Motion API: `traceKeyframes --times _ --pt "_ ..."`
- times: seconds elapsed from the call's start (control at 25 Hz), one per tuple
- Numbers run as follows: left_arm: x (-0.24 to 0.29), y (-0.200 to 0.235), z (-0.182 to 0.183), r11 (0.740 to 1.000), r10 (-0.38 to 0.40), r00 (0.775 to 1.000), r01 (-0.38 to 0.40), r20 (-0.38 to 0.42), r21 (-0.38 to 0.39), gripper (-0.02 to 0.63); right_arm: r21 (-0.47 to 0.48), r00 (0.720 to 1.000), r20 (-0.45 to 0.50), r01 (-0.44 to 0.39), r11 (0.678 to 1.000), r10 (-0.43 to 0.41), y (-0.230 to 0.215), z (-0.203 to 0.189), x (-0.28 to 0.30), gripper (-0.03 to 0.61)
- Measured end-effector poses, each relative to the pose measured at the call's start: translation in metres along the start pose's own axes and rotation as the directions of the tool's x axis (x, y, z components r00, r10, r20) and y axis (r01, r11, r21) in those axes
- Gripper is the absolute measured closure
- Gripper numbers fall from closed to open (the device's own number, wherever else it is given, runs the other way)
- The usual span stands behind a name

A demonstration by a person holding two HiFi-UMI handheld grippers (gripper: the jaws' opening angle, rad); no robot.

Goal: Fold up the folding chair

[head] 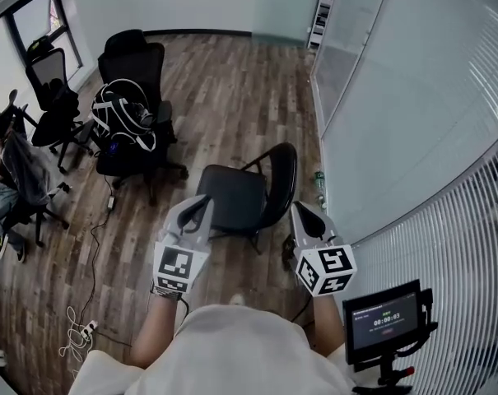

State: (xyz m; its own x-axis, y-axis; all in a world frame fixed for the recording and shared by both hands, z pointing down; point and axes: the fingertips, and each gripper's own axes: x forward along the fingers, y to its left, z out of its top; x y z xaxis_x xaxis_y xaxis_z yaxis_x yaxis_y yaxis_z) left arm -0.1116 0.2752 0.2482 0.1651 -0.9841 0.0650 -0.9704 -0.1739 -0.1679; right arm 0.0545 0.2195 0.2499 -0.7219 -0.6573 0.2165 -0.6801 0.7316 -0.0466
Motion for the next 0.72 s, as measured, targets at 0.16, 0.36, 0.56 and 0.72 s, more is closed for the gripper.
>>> traceKeyframes --times 0.16,0.36,0.56,0.72 --pt "0.009 0.004 -0.003 1.000 0.014 1.000 -0.014 -0.016 0.007 0.615 0.024 1.000 -0.007 0.000 1.000 0.000 -0.015 -0.003 0.009 0.575" --pt "0.018 0.014 -0.017 0.999 0.018 0.999 -0.019 -0.046 -0.028 0.615 0.059 1.000 -0.017 0.015 0.998 -0.014 -0.027 -0.012 0.020 0.575" --pt "0.037 0.032 -0.041 0.998 0.028 0.996 -0.033 -0.086 -0.060 0.615 0.058 0.999 -0.042 0.032 0.998 -0.030 -0.040 -0.020 0.043 0.575" --pt "0.073 0.057 -0.075 0.995 0.021 0.993 -0.032 -0.119 -0.094 0.615 0.056 0.996 -0.070 0.055 0.997 -0.051 -0.058 -0.032 0.082 0.575"
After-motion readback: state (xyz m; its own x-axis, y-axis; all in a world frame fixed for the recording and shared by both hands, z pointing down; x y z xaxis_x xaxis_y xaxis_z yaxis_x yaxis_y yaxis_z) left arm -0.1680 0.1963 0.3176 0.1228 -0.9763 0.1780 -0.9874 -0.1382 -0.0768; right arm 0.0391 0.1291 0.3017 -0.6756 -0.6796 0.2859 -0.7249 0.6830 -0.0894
